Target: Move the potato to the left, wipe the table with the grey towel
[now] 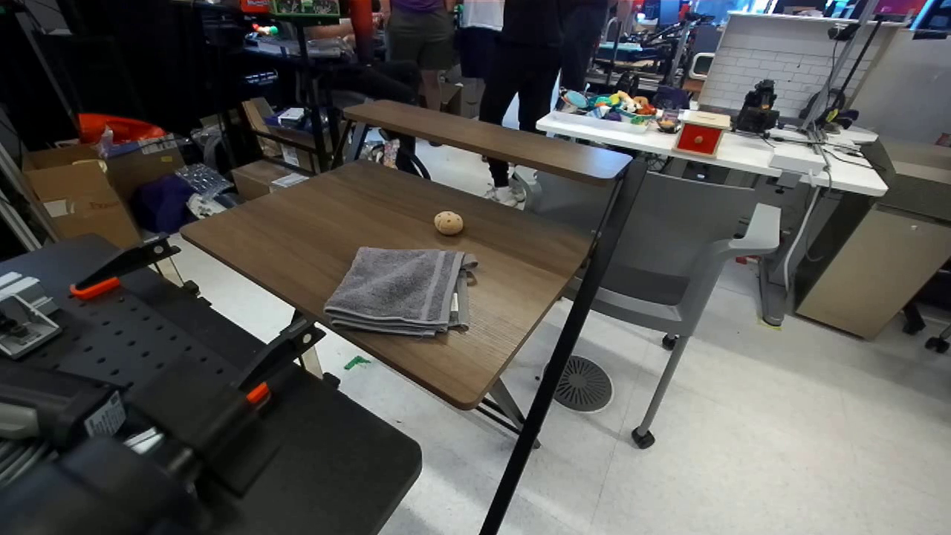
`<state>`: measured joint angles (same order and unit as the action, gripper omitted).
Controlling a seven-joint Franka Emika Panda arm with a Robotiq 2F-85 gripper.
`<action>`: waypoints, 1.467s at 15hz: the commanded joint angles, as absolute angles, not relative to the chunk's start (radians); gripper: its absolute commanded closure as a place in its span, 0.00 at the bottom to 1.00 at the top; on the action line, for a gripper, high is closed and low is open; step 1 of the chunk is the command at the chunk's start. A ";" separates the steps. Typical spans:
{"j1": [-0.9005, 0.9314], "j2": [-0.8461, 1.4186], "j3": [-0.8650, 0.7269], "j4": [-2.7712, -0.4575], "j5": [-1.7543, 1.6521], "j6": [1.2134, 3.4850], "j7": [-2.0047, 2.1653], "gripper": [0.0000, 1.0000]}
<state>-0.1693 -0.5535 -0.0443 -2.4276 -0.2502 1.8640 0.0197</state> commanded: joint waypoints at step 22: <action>-0.172 -0.266 -0.085 -2.568 -0.089 2.533 0.247 0.00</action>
